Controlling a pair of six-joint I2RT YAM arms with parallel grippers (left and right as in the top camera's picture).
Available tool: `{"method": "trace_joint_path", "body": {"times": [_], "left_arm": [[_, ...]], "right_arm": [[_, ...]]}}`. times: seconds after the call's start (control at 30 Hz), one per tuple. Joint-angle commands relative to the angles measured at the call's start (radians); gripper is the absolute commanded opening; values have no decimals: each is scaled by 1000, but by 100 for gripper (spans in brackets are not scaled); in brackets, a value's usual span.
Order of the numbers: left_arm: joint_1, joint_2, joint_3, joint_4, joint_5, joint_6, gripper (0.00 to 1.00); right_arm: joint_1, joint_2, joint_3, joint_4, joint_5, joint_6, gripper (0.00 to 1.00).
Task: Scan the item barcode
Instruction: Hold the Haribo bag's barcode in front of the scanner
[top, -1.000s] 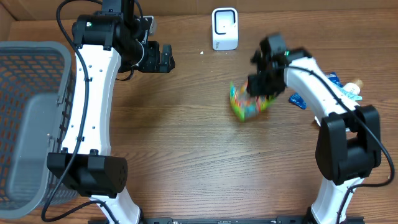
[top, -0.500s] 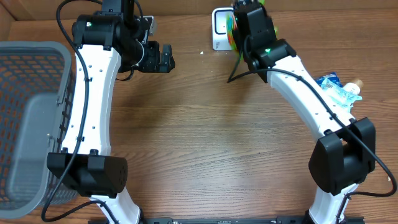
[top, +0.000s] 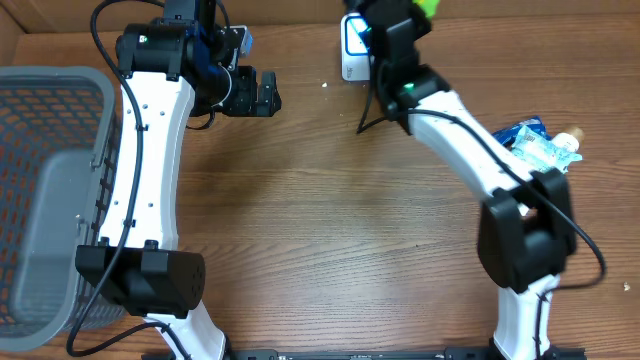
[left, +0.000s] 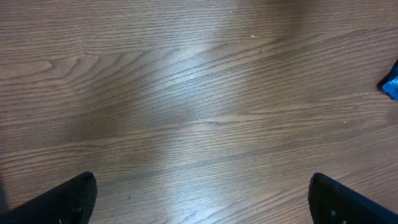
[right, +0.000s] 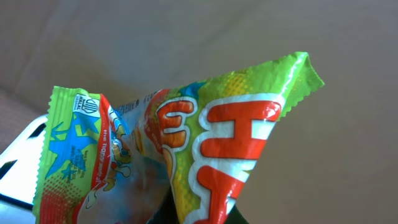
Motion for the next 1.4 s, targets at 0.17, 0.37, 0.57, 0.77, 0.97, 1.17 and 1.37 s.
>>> {"method": "trace_joint_path", "body": {"times": [0.17, 0.37, 0.57, 0.77, 0.97, 1.17, 1.37], "left_arm": [[-8, -5, 17, 0, -3, 19, 100], [-8, -5, 17, 0, -3, 19, 100], [-8, -5, 17, 0, -3, 19, 100], [-8, -5, 17, 0, -3, 19, 100], [-8, -5, 17, 0, -3, 19, 100], [-8, -5, 17, 0, -3, 19, 100], [-8, -5, 17, 0, -3, 19, 100]], "right_arm": [[10, 112, 20, 92, -144, -290, 4], [10, 129, 20, 170, -145, -320, 4], [0, 129, 20, 175, -168, -425, 4], [-21, 130, 20, 213, -169, -425, 4], [-35, 131, 19, 276, -195, -498, 4], [-37, 161, 19, 278, -208, -556, 4], [-37, 178, 19, 276, -209, -556, 4]]}}
